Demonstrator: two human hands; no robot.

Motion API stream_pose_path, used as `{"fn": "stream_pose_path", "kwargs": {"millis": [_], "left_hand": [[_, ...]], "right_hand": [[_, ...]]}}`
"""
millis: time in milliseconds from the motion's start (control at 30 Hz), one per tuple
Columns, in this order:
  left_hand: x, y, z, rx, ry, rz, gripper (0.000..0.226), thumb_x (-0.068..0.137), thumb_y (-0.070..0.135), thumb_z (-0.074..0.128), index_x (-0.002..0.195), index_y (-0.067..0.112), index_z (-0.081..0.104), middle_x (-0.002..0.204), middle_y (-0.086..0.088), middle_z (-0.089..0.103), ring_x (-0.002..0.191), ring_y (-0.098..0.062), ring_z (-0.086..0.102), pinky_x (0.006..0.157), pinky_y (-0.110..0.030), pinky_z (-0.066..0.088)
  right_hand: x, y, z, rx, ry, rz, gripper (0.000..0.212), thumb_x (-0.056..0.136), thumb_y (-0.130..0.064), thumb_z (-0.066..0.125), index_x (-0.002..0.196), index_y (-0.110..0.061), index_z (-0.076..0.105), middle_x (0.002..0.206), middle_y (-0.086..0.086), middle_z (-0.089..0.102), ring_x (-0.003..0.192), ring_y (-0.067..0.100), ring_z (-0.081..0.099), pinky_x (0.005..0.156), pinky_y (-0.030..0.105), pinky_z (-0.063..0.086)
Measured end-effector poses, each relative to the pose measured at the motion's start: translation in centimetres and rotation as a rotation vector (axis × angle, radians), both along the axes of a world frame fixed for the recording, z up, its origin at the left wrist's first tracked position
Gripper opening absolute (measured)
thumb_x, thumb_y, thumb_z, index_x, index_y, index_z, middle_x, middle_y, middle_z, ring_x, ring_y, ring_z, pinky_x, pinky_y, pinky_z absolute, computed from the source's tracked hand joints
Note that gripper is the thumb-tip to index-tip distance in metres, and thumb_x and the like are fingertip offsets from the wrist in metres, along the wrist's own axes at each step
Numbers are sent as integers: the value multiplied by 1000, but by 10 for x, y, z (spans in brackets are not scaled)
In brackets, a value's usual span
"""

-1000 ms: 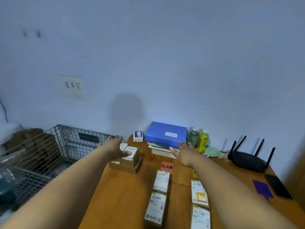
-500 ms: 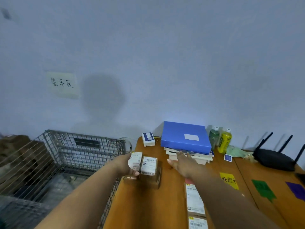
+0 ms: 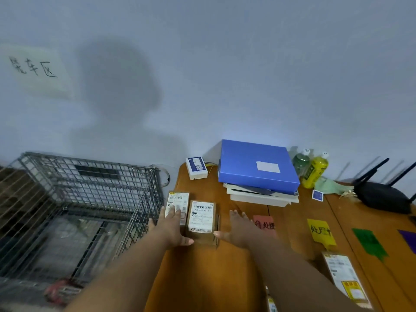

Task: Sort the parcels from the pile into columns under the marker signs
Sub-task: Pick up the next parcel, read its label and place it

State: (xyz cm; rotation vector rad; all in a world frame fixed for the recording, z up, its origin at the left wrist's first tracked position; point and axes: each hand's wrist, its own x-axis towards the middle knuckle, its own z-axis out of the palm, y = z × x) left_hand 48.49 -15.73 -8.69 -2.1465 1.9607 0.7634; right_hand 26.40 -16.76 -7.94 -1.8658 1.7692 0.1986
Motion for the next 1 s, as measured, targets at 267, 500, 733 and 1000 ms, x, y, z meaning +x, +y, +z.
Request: {"fn": "stream_pose_path", "kwargs": {"millis": [267,500,733,1000], "left_hand": [[-10,-28,-45,-1,-29,28,105,79,54,66,154,24,-2,160,-2,-21,144,-27,-25,114,-62,-6],[-13,-34,-57,-96,-25,16,77,82,49,65,149,31,30,163,5,-5,147,-23,-20,115,-59,-6],[-27,-38,-21,-240,112,45,82,84,49,65,152,25,24,159,1,26,149,-24,11,118,-49,12],[-54,-32,114,-729,587,100,75,75,30,79,141,32,44,117,1,70,106,-17,66,89,-34,53]], "right_hand": [[20,-23,-54,85,-165,-50,106,80,-60,64,156,-24,0,164,-1,2,150,26,-5,120,52,4],[36,-27,-62,166,-419,-234,84,79,-40,73,148,-36,26,145,-8,48,132,19,47,106,42,41],[21,-21,-26,-5,-595,-209,80,83,-26,74,147,-36,27,137,-12,56,128,11,51,103,34,44],[2,-18,103,-448,-759,-174,79,89,-22,69,152,-34,22,135,-16,56,125,7,51,99,20,37]]}}
